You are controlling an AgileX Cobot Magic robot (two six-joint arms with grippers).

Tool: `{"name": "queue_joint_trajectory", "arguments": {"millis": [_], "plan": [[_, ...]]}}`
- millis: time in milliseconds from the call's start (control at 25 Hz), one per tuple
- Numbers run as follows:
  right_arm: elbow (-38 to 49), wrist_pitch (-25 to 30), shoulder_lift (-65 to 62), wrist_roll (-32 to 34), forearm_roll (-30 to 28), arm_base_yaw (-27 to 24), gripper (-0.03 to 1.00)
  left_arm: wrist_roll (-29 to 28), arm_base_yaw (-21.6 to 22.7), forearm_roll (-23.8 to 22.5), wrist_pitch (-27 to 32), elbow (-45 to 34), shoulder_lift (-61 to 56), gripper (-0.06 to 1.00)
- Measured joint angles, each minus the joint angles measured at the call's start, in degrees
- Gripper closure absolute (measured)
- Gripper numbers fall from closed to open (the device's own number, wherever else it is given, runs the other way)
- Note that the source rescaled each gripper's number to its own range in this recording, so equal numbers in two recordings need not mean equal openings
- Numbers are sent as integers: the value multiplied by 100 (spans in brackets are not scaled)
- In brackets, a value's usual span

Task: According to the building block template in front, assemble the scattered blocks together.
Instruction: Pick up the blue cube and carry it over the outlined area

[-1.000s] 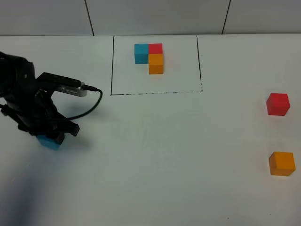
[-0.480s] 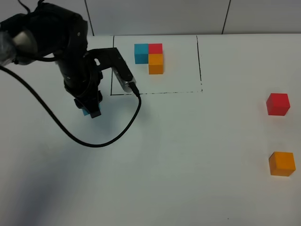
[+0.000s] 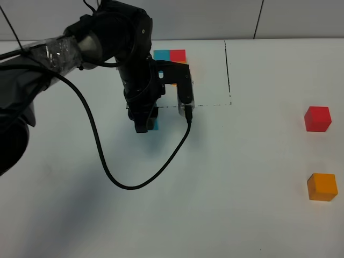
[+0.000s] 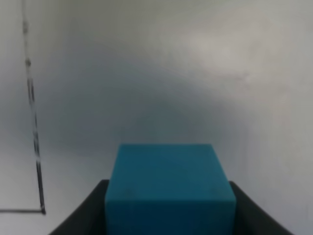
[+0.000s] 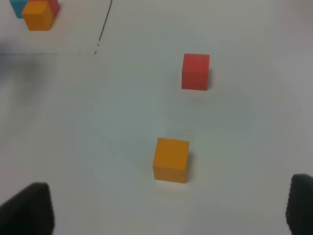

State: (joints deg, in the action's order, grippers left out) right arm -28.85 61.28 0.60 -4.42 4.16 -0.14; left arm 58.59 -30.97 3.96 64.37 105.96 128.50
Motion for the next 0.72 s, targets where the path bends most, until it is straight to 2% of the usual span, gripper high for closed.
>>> {"name": "queue_joint_trajectory", "arguments": {"millis": [200, 480, 720], "plan": [[0, 0, 0, 0, 0, 0, 5, 241, -156, 0, -54, 395, 226, 94], [0, 5, 0, 0, 0, 0, 7, -3, -180, 5, 9, 1195, 613, 94], [0, 5, 0, 0, 0, 0, 9, -21, -182, -1, 244, 1500, 1063, 94]]}}
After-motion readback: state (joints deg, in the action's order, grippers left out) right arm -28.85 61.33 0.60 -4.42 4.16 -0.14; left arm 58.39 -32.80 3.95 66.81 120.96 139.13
